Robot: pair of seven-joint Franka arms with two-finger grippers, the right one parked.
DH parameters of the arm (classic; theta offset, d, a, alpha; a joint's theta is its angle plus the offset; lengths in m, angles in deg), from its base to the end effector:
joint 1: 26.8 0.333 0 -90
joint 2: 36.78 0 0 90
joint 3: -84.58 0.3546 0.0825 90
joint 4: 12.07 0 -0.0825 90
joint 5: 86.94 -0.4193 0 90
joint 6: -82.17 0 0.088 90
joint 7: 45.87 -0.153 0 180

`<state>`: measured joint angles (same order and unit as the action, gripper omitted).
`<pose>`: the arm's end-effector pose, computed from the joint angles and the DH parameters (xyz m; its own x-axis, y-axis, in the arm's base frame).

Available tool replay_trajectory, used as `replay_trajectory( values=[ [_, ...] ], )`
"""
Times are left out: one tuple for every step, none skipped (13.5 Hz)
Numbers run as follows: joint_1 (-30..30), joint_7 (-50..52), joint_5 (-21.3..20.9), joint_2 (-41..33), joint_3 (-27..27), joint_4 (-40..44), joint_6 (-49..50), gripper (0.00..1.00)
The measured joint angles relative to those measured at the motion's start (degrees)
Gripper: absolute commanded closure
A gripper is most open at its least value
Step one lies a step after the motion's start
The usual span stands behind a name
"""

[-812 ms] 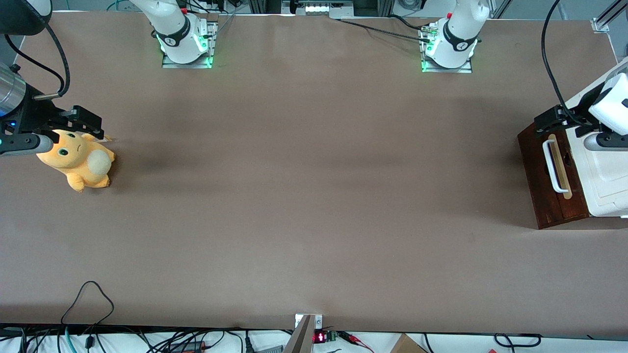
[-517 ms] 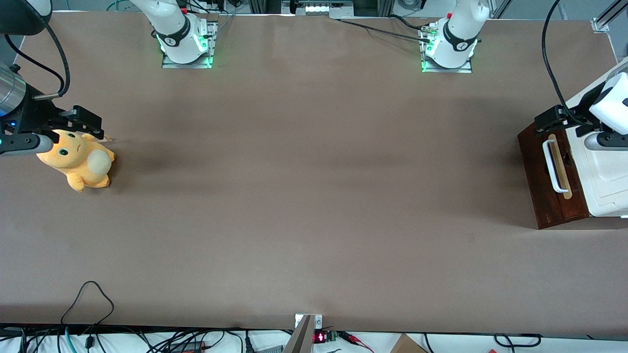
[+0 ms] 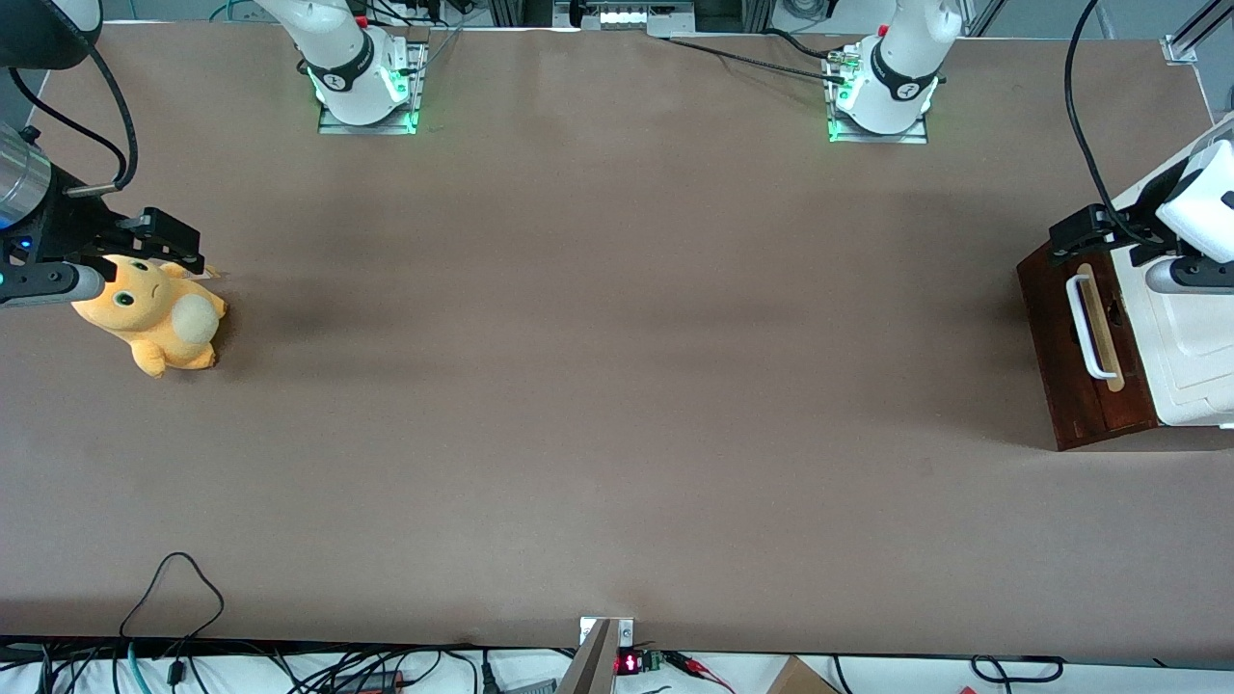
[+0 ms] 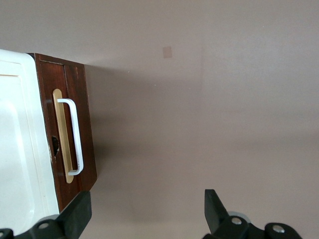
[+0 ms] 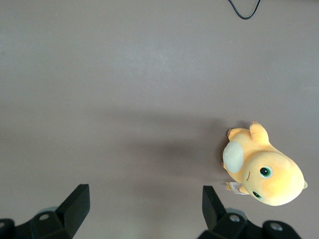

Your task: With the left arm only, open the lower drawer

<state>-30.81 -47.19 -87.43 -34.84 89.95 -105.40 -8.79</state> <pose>0.5956 0.0147 0.5692 0.9972 0.0007 -0.0753 -0.0001 -1.0000 -0.0100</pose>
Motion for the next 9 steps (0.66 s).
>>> replay_trajectory(
  values=[
    [0.0, 0.0, 0.0, 0.1, 0.0, 0.0, 0.2, 0.0],
    [0.0, -0.1, 0.0, 0.2, 0.0, 0.0, 0.4, 0.0],
    [0.0, -0.2, 0.0, 0.2, 0.0, 0.0, 0.4, 0.0],
    [0.0, -0.3, 0.0, 0.3, 0.0, 0.0, 0.4, 0.0],
    [0.0, -0.3, -0.1, 0.3, -0.1, 0.0, 0.4, 0.0],
    [0.0, -0.2, -1.8, 0.3, -0.8, 0.0, 0.4, 0.0],
    [0.0, 0.2, -6.5, 0.5, -2.4, 0.0, 0.6, 0.0],
    [0.0, 1.7, -12.1, 0.9, -4.5, 0.0, 1.1, 0.0],
    [0.0, 4.5, -17.3, 1.6, -6.9, -0.1, 2.4, 0.0]
  ],
)
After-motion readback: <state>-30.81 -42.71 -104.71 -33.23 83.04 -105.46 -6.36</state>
